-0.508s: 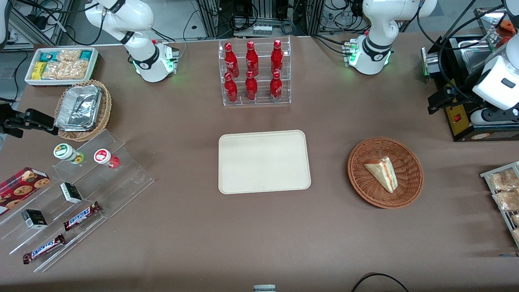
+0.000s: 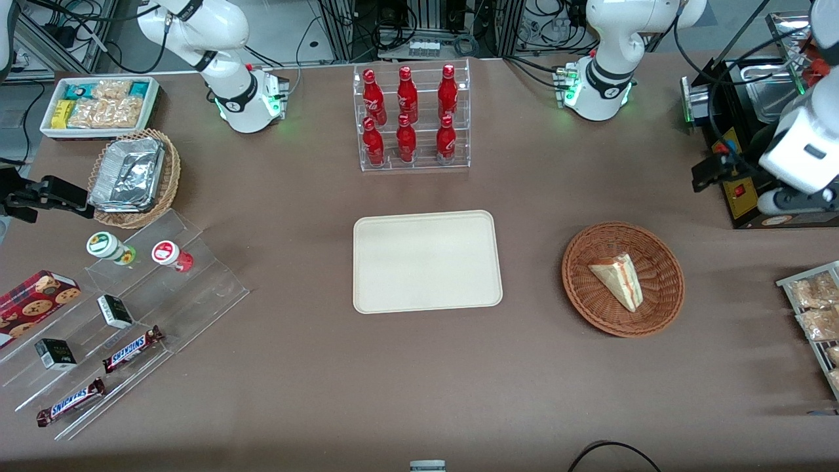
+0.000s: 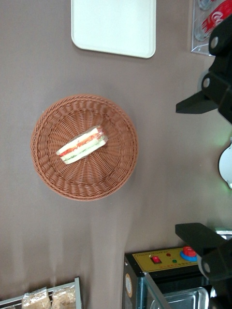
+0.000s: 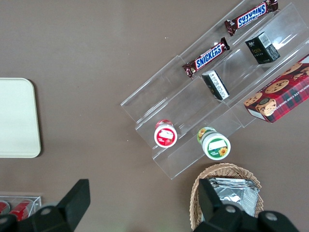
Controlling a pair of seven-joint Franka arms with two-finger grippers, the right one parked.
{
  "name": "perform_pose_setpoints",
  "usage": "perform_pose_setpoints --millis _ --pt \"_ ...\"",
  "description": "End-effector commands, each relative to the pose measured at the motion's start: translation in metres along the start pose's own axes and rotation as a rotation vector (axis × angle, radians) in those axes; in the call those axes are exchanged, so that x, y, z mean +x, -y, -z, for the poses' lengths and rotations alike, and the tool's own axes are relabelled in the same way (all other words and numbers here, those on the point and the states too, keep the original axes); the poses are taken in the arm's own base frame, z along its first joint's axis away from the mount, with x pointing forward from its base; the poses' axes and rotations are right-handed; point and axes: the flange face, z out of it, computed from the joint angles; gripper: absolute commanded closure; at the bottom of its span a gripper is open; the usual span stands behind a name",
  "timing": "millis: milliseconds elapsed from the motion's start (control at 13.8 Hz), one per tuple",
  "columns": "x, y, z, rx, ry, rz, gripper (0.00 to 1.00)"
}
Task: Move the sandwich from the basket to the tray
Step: 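Move the left gripper down over the sandwich in the wicker basket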
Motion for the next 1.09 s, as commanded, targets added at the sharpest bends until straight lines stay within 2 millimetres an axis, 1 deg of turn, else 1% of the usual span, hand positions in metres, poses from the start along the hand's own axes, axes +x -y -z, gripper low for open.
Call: perform_pose_setpoints --millis 0,73,218,363,508,653,726,798,1016 --pt "0.024 -0.006 -0.054 0.016 -0.005 0.072 0.0" --pt "0.026 -0.008 -0.078 0.012 -0.022 0.097 0.0" --pt "0.029 -0.012 -0.118 0.001 -0.05 0.179 0.0" --pt "0.033 -0.016 -0.146 -0.022 -0.074 0.335 0.0" --pt "0.032 -0.021 -0.18 -0.034 -0.096 0.425 0.0" --pt "0.031 -0.024 -0.204 -0.055 -0.127 0.488 0.0" --pt "0.033 -0.029 -0.217 -0.056 -0.127 0.505 0.0" --pt "0.033 -0.034 -0.224 -0.06 -0.134 0.5 0.0" --pt "0.029 -0.04 -0.259 -0.071 -0.148 0.488 0.0"
